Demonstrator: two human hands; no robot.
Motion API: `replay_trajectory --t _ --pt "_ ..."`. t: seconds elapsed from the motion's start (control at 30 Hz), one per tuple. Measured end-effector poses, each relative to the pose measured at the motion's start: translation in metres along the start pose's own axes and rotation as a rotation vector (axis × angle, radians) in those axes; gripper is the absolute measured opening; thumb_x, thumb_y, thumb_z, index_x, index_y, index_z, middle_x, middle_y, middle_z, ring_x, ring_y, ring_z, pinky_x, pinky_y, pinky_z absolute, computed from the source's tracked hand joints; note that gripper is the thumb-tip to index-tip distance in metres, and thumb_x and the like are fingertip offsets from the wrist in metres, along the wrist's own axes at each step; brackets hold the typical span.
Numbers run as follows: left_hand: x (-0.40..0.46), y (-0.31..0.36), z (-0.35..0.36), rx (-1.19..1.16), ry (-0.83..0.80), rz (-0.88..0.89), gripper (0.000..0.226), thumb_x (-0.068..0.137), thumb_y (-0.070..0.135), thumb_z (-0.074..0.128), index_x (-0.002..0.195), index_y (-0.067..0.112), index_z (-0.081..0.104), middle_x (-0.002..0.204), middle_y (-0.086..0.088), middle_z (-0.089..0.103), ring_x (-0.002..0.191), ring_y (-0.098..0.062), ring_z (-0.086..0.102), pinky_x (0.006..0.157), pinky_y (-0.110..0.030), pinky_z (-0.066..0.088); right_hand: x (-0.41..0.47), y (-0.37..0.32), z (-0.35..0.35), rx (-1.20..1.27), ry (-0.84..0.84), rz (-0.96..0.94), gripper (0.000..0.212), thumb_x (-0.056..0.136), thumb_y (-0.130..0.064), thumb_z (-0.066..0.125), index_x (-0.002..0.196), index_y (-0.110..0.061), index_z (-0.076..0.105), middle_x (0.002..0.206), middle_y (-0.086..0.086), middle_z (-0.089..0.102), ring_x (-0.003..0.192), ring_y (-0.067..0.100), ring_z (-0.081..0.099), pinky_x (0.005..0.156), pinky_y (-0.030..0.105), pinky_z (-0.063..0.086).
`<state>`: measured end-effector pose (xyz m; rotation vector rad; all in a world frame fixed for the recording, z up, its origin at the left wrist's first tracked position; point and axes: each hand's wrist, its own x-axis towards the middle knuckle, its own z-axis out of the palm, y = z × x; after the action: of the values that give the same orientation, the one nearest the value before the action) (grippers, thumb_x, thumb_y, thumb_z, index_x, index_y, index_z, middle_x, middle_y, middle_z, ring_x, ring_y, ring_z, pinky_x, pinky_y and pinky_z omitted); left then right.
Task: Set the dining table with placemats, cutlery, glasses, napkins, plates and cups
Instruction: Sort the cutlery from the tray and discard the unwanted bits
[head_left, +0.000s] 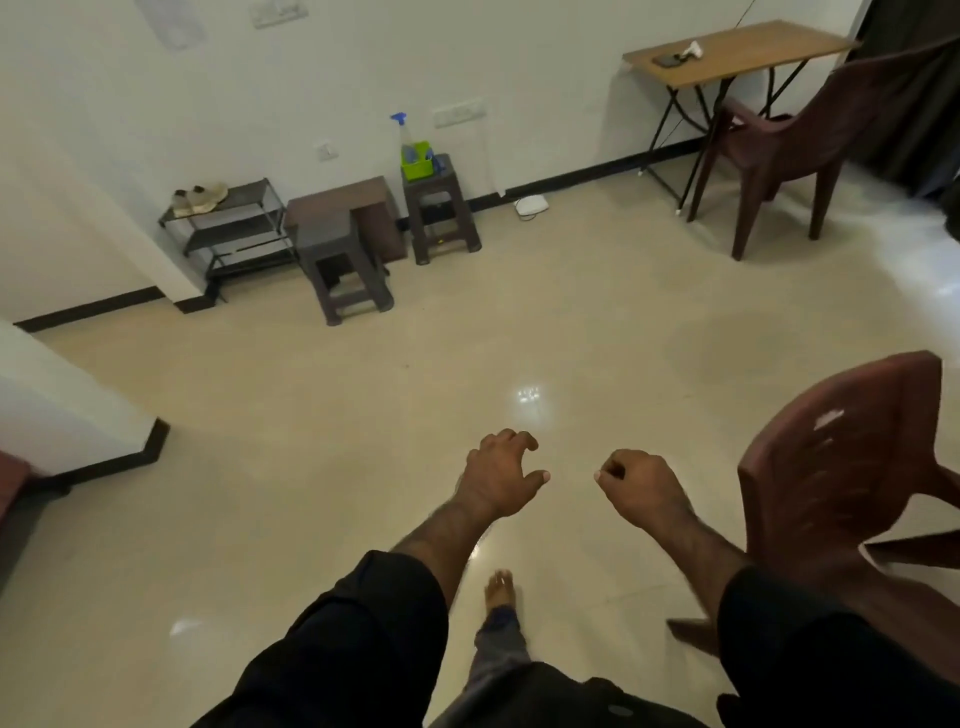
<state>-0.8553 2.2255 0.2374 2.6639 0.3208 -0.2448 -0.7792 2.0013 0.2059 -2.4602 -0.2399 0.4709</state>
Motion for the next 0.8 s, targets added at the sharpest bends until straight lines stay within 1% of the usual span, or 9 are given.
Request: replay_trajectory --t 0.07,0.13,0.23,0.3,0.4,0.5,0.57,0.67,0.8 --pt "0.053 -0.008 -0.006 -0.006 -0.014 0.027 0.052 0.098 0.052 0.067 0.142 0.026 0.056 0.142 0.004 0.057 0.138 -0.023 0.047 0.113 -0.045 0.040 0.042 -0.007 -0.003 0.008 0.027 0.008 0.015 0.092 -0.035 0.071 0.080 -0.027 0.066 0.084 -0.011 0.066 0.079 0.015 0.063 0.060 0.025 0.043" --pt "0.107 -0.014 -0.011 -0.010 -0.044 0.060 0.053 0.098 0.052 0.067 0.143 0.027 0.055 0.144 0.004 0.055 0.140 -0.023 0.045 0.113 -0.045 0.041 0.082 -0.011 -0.007 0.002 0.061 0.034 0.011 0.092 -0.036 0.072 0.091 -0.025 0.070 0.094 -0.008 0.066 0.084 0.015 0.062 0.066 0.025 0.043" --pt "0.178 -0.012 -0.019 0.002 -0.138 0.115 0.054 0.098 0.052 0.068 0.144 0.026 0.054 0.147 0.004 0.054 0.142 -0.023 0.044 0.113 -0.046 0.042 0.128 -0.011 -0.014 0.006 0.102 0.114 0.024 0.093 -0.037 0.072 0.111 -0.023 0.069 0.109 -0.004 0.063 0.090 0.014 0.058 0.077 0.028 0.045" --pt "0.224 -0.004 -0.025 0.058 -0.200 0.199 0.056 0.097 0.053 0.069 0.144 0.027 0.054 0.146 0.003 0.055 0.141 -0.024 0.045 0.113 -0.046 0.042 0.149 -0.010 -0.021 0.046 0.150 0.182 0.028 0.093 -0.038 0.072 0.117 -0.023 0.067 0.115 -0.003 0.060 0.093 0.014 0.058 0.081 0.030 0.048" --pt "0.294 0.021 -0.030 0.099 -0.257 0.293 0.056 0.097 0.054 0.069 0.144 0.026 0.054 0.147 0.002 0.054 0.140 -0.025 0.045 0.112 -0.047 0.043 0.179 0.001 -0.035 0.102 0.213 0.283 0.031 0.093 -0.038 0.073 0.120 -0.023 0.065 0.118 -0.004 0.058 0.099 0.015 0.062 0.084 0.031 0.051" --pt "0.361 0.058 -0.021 0.097 -0.293 0.381 0.056 0.097 0.054 0.069 0.143 0.025 0.055 0.146 0.002 0.055 0.140 -0.025 0.045 0.112 -0.048 0.044 0.212 0.030 -0.050 0.119 0.233 0.382 0.033 0.093 -0.041 0.072 0.120 -0.025 0.065 0.119 -0.003 0.058 0.101 0.020 0.064 0.087 0.035 0.055" --pt "0.403 0.085 -0.011 0.115 -0.330 0.431 0.056 0.097 0.054 0.069 0.144 0.025 0.054 0.147 0.002 0.054 0.141 -0.024 0.044 0.112 -0.048 0.045 0.241 0.054 -0.063 0.148 0.261 0.437 0.033 0.093 -0.040 0.072 0.121 -0.024 0.065 0.120 -0.001 0.058 0.101 0.020 0.064 0.088 0.033 0.054" --pt "0.461 0.123 0.004 0.153 -0.372 0.461 0.058 0.097 0.054 0.070 0.144 0.025 0.053 0.149 0.001 0.053 0.141 -0.025 0.044 0.112 -0.049 0.046 0.294 0.089 -0.083 0.197 0.288 0.497 0.033 0.093 -0.040 0.073 0.122 -0.025 0.065 0.121 -0.002 0.059 0.098 0.016 0.061 0.086 0.029 0.052" --pt "0.528 0.167 0.013 0.181 -0.445 0.446 0.060 0.096 0.053 0.071 0.146 0.025 0.053 0.150 0.001 0.052 0.140 -0.025 0.045 0.112 -0.049 0.046 0.359 0.120 -0.121 0.236 0.264 0.548 0.035 0.093 -0.042 0.073 0.122 -0.025 0.065 0.123 0.000 0.060 0.101 0.019 0.063 0.090 0.033 0.055"
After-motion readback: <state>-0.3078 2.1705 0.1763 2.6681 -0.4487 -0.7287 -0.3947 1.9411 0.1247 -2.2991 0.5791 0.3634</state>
